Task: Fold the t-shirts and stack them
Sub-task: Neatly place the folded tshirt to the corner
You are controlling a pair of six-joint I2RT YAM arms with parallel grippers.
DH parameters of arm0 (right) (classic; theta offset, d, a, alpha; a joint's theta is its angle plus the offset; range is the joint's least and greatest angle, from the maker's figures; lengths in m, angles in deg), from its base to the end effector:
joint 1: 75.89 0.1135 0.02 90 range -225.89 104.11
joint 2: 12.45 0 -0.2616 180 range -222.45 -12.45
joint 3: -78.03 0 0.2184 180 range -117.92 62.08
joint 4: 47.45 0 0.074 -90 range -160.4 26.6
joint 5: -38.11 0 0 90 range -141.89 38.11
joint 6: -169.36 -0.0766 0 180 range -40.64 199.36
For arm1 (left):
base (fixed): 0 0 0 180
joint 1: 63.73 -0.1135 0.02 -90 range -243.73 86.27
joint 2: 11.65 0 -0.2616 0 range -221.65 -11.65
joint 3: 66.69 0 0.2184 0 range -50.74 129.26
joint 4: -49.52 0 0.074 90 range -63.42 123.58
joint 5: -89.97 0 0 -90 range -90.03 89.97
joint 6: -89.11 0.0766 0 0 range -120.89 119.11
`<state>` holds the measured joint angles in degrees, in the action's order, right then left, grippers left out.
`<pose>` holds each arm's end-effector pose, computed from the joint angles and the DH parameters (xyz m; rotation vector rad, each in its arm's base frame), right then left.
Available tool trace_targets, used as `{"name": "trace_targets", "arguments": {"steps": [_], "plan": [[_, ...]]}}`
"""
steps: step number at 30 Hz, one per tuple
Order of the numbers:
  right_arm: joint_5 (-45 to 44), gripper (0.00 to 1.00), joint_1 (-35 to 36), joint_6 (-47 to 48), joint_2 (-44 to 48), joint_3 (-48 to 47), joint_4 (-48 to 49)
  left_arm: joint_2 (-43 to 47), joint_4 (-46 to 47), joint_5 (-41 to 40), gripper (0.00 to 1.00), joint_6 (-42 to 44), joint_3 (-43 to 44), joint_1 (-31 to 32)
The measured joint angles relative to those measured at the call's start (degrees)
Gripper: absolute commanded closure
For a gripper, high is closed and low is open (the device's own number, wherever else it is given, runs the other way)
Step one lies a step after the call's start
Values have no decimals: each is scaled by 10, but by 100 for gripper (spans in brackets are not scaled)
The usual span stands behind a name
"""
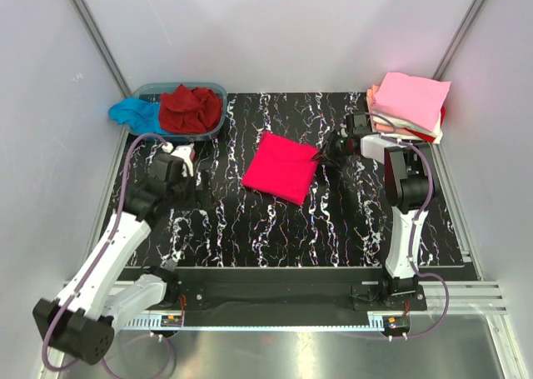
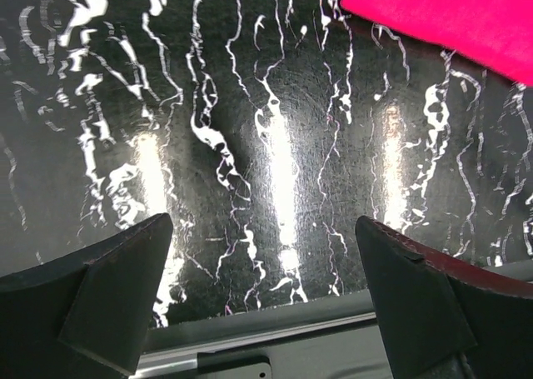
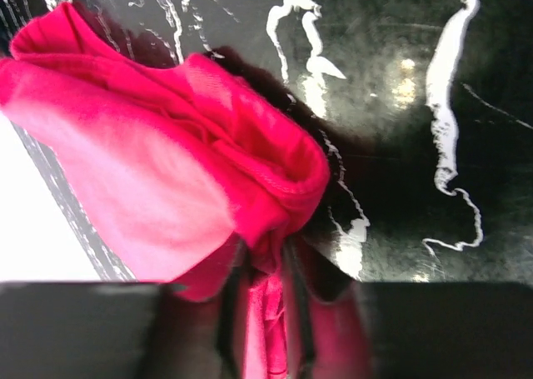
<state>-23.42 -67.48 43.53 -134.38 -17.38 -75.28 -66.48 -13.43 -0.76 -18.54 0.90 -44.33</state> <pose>0.4261 0.0999 0.1232 0.4099 2.5742 0.9251 0.1689 -0.0585 0.2599 0.0320 2.4654 -0.2688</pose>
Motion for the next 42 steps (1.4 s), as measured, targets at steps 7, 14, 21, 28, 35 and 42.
{"name": "trace_targets", "arguments": {"steps": [7, 14, 21, 28, 35, 42], "plan": [[6, 100, 0, 21, 0, -37, -21, 94, -35, -21, 1, -10, 17, 0], [-50, 100, -2, 79, 7, -138, -139, 171, -9, -13, 1, -10, 1, -1], [-130, 100, -20, 155, 14, -309, -272, 227, 6, -37, 1, -19, -19, -1], [-206, 100, -41, 244, 14, -462, -370, 203, 5, -52, 1, -25, -19, -6], [-257, 100, -69, 310, 8, -553, -416, 200, 5, -58, 1, -29, -19, -37], [-275, 100, -89, 363, 8, -579, -422, 191, 4, -59, 1, -30, -19, -70]]}}
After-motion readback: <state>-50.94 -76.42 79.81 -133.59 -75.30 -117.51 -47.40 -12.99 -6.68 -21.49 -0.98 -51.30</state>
